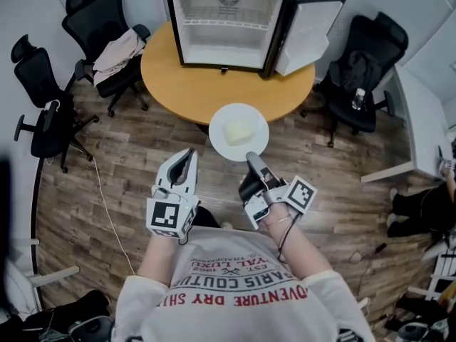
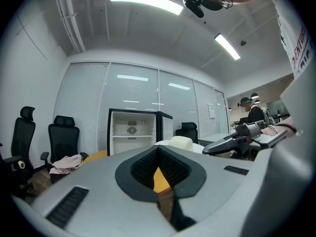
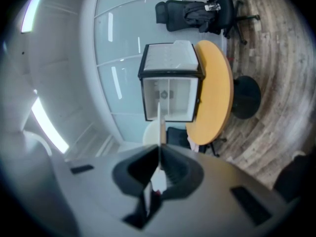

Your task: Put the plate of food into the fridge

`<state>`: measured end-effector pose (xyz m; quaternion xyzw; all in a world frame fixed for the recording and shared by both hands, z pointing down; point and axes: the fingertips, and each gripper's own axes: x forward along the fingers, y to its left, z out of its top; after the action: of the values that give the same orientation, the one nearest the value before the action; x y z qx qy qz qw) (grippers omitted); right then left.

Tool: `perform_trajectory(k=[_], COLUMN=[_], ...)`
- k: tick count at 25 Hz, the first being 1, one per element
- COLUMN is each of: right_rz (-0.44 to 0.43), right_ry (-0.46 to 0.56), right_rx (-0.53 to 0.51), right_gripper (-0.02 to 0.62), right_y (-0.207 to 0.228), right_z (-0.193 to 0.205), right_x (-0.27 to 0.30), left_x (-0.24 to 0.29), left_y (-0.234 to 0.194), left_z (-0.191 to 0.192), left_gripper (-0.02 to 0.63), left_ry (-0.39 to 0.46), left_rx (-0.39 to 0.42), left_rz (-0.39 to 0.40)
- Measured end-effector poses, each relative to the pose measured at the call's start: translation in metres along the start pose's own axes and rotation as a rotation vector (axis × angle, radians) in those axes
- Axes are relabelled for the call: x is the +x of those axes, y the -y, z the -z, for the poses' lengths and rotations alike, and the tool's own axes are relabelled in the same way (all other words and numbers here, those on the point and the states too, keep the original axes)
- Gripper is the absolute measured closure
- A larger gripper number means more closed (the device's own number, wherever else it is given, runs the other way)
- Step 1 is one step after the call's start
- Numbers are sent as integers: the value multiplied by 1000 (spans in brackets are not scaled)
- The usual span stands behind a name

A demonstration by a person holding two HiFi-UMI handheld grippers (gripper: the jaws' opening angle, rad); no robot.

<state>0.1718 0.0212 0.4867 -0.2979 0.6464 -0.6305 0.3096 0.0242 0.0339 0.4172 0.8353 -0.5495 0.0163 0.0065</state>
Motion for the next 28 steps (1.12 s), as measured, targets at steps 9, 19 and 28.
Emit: perform_trajectory(k=[9, 19, 28], right_rz=[13, 23, 34], right_ry=[10, 100, 191], right_rx=[6, 0, 6], right_gripper=[558, 558, 557], right_y=[14, 14, 14], right_z=[-27, -82, -134], right_x=[52, 159, 248], left_x=[57, 172, 267], left_y=[-34, -107, -176], left_z=[10, -2, -15], left_gripper=[572, 572, 572], left_ry=[11, 25, 30], left_rx=[-5, 13, 25], left_rz=[25, 126, 189])
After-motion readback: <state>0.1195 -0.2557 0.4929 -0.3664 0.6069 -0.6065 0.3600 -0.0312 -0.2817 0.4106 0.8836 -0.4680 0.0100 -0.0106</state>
